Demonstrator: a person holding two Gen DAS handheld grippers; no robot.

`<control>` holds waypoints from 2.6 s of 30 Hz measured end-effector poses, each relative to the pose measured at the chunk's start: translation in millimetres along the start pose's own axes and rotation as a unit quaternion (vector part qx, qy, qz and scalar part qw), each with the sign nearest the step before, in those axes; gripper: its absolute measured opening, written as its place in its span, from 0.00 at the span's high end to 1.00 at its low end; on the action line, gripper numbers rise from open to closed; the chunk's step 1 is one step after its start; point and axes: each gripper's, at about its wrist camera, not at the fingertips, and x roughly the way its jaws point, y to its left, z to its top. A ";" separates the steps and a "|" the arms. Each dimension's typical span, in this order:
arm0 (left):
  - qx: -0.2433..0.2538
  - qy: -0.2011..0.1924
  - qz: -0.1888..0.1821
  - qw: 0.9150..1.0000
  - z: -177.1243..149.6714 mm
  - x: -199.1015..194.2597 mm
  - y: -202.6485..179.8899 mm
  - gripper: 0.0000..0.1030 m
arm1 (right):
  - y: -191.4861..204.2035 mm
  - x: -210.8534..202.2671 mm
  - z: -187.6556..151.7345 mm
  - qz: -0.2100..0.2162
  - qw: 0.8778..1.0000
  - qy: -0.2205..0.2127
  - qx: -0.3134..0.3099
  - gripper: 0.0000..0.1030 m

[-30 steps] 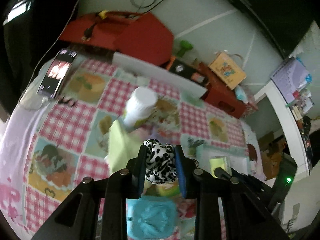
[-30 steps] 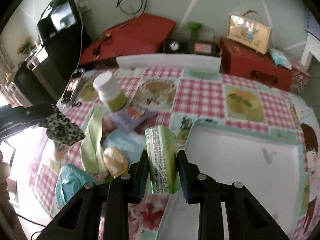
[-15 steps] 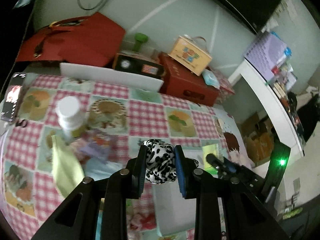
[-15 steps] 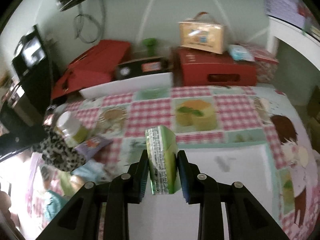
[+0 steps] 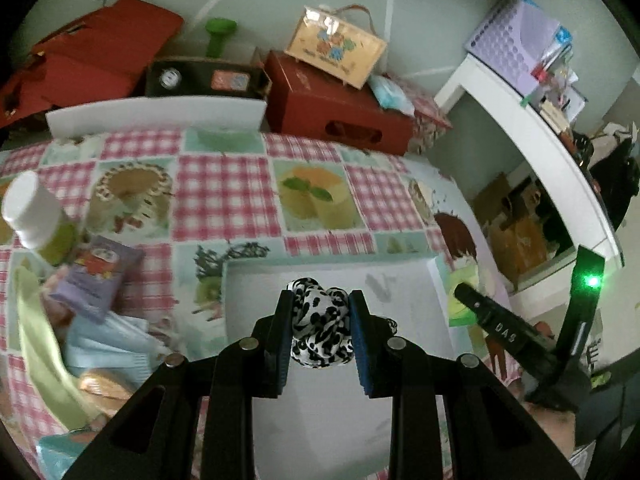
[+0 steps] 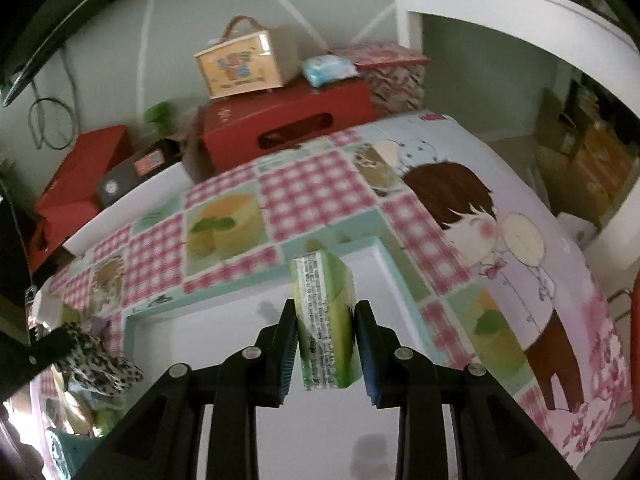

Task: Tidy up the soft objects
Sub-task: 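Carry the tissue pack and scrunchie with both tools over the white tray, then open the right tool to drop the tissue pack while the left tool releases the scrunchie, then move both open tools back toward the pile of soft items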

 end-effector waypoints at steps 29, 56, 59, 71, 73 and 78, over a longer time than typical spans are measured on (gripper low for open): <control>0.016 0.058 0.043 0.997 -22.9 63.3 -5.6 0.47 | -8.1 31.9 -8.6 -0.026 0.999 0.045 -0.007 0.50; 0.009 0.034 0.097 0.995 -21.0 51.5 1.5 0.04 | -14.7 22.8 -8.2 -0.046 0.998 0.037 -0.001 0.00; 0.007 0.024 0.092 0.995 -20.8 47.2 2.6 0.04 | -12.9 22.2 -7.7 -0.047 0.998 0.036 -0.004 0.00; -0.018 0.012 0.075 0.997 -14.4 24.0 16.1 0.04 | 17.1 15.7 -9.0 -0.014 0.999 0.016 -0.038 0.00; -0.025 0.007 0.075 0.997 -14.0 17.1 20.8 0.04 | 21.2 15.4 -9.1 -0.016 0.999 0.014 -0.041 0.00; -0.035 -0.020 0.089 0.995 -8.4 -6.6 36.7 0.04 | 34.8 12.5 -9.2 0.000 0.999 0.011 -0.053 0.00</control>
